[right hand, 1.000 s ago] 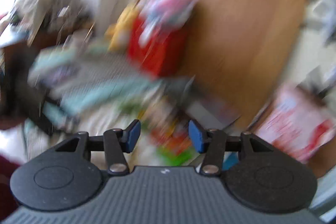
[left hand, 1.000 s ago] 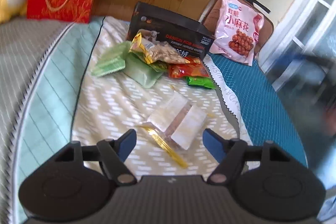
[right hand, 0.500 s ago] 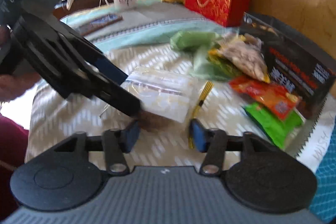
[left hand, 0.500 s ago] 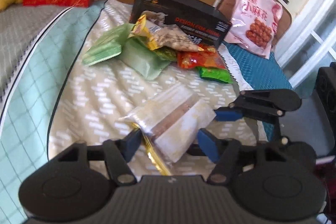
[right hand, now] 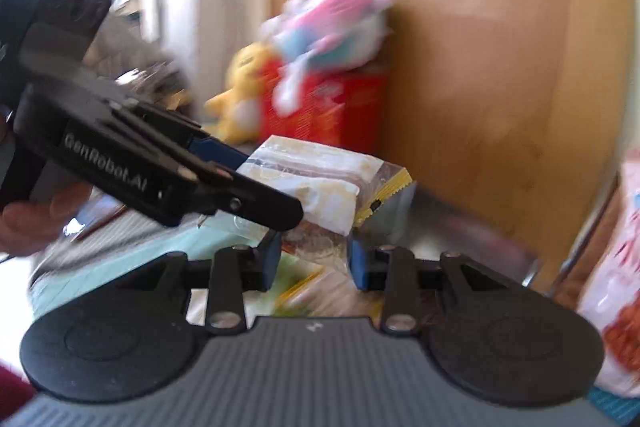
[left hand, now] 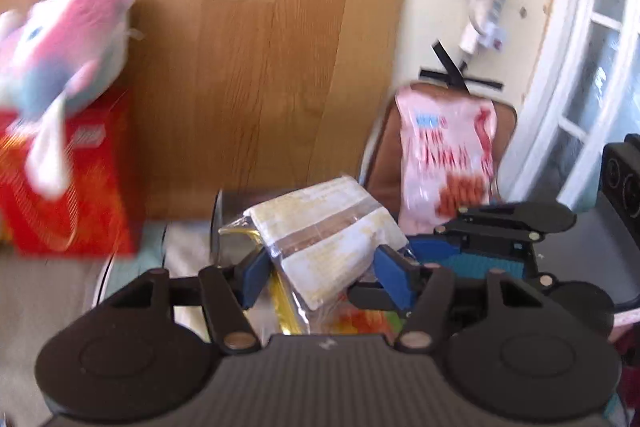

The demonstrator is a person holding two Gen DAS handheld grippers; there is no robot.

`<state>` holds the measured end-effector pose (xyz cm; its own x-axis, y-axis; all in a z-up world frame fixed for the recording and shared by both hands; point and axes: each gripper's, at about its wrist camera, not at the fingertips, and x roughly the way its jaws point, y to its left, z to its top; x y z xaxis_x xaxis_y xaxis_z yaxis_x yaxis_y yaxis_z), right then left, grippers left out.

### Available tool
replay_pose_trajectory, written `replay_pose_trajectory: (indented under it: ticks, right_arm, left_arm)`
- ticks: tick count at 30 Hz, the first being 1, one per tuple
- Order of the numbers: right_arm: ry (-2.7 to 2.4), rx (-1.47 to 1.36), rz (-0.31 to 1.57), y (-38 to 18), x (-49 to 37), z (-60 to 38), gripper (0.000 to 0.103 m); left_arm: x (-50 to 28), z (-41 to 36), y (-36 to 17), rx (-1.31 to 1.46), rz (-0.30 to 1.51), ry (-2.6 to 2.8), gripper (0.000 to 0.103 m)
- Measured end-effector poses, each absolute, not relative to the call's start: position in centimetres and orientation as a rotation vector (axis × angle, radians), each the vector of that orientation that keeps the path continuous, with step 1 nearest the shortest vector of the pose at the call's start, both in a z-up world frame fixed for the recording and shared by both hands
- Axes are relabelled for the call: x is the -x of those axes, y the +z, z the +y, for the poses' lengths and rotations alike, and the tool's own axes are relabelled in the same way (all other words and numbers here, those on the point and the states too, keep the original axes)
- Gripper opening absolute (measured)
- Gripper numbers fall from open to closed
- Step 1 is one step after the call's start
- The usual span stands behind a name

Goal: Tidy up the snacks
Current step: 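Lower the pastry bag into the black tin and open the left gripper, then grasp the clear bag of nuts with the left gripper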

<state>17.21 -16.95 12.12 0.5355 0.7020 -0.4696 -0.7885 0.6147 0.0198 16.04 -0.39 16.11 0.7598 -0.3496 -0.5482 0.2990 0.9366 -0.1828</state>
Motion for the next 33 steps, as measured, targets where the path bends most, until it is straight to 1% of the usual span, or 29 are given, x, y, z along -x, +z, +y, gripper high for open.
replay_pose_trajectory:
  ticks: [2,6,10,13,15,17,19,20,21,23,24,26,30,31,33]
  right_arm:
    - [0.841,0.172,0.503,12.0,-20.9,-16.8,0.039]
    - [0.756,0.086,0.64,9.3,-26.6,-16.4,0.039]
    - [0.714,0.105,0.713,6.1,-29.2,-15.0,0.039]
    - [0.689,0.121,0.742,4.7,-30.5,-14.4,0.044]
    - [0.666,0.145,0.72,4.5,-30.3,-14.1,0.045]
    - [0.656,0.155,0.692,4.9,-29.6,-14.6,0.045]
    - [0.65,0.157,0.639,5.5,-28.0,-15.4,0.045]
    - [0.654,0.146,0.605,6.0,-26.9,-16.1,0.046]
    - [0.656,0.133,0.579,6.2,-26.1,-16.6,0.05]
    - [0.68,0.093,0.532,6.7,-23.2,-18.4,0.05]
    - [0.7,0.073,0.526,6.7,-22.4,-19.1,0.052]
    - [0.752,0.033,0.534,6.0,-19.9,-19.7,0.056]
    - [0.735,0.032,0.595,3.6,-18.1,-18.9,0.056]
    - [0.714,0.022,0.619,3.1,-18.4,-18.7,0.057]
    - [0.673,-0.002,0.67,2.1,-19.4,-17.9,0.068]
  left_arm:
    - [-20.2,-0.5,15.7,0.097,0.639,-0.371,0.06]
    - [-26.4,-0.4,12.0,0.154,0.735,-0.35,0.058]
    - [-29.4,-0.4,8.5,0.15,0.799,-0.305,0.059]
    - [-30.1,-0.1,7.0,0.132,0.804,-0.242,0.061]
    - [-29.6,-0.2,6.8,0.102,0.771,-0.227,0.066]
    - [-28.4,0.0,7.3,0.07,0.734,-0.213,0.066]
    - [-26.6,0.2,7.9,0.054,0.687,-0.197,0.069]
    - [-25.7,0.3,8.3,0.045,0.664,-0.181,0.071]
    - [-24.7,0.4,8.5,0.036,0.646,-0.164,0.073]
    - [-22.2,0.6,8.7,0.009,0.614,-0.116,0.075]
    - [-21.1,0.6,8.7,-0.007,0.605,-0.091,0.076]
    - [-19.2,0.9,8.1,-0.023,0.603,-0.049,0.076]
    - [-16.2,2.0,6.6,0.039,0.642,-0.016,0.076]
    - [-15.8,2.4,6.3,0.056,0.653,-0.01,0.076]
    - [-14.8,3.0,5.6,0.077,0.673,0.012,0.076]
